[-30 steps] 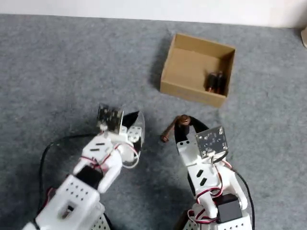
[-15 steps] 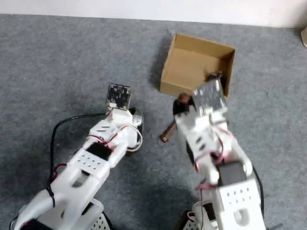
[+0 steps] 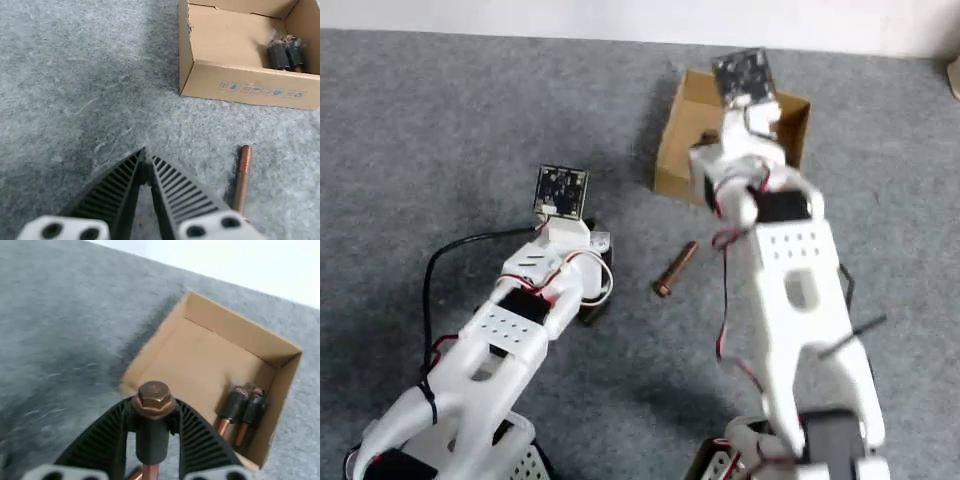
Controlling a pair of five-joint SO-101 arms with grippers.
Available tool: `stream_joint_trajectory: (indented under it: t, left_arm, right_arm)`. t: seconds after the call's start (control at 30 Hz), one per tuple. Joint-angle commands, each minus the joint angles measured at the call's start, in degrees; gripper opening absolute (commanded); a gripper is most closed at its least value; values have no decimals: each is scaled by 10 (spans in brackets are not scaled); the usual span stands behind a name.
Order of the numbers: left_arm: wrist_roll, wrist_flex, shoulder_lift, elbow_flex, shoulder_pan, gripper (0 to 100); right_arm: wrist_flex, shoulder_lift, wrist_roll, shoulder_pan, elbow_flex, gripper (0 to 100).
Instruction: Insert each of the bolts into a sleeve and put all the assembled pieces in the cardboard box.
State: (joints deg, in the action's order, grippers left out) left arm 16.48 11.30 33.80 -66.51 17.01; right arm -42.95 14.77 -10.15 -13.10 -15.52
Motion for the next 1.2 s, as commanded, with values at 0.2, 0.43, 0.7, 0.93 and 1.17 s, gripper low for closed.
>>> stream_joint_trajectory:
  t: [0.2,0.43,0.7,0.93,1.17]
  left_arm:
    - [-6,-14,-3,28,-9,7]
    - [-6,-14,-4,28,-9,7]
    - [-6,-14,-4,28,-9,7]
    - [-6,-14,-4,28,-8,7]
    - [-6,-14,-4,28,-8,7]
  right_arm:
    - [22,-222,1,56,203,4]
    - [22,-371,1,80,333,4]
    - [19,-530,1,109,509,4]
    - [-25,-618,1,115,600,13]
    - [-95,-655,1,112,674,295]
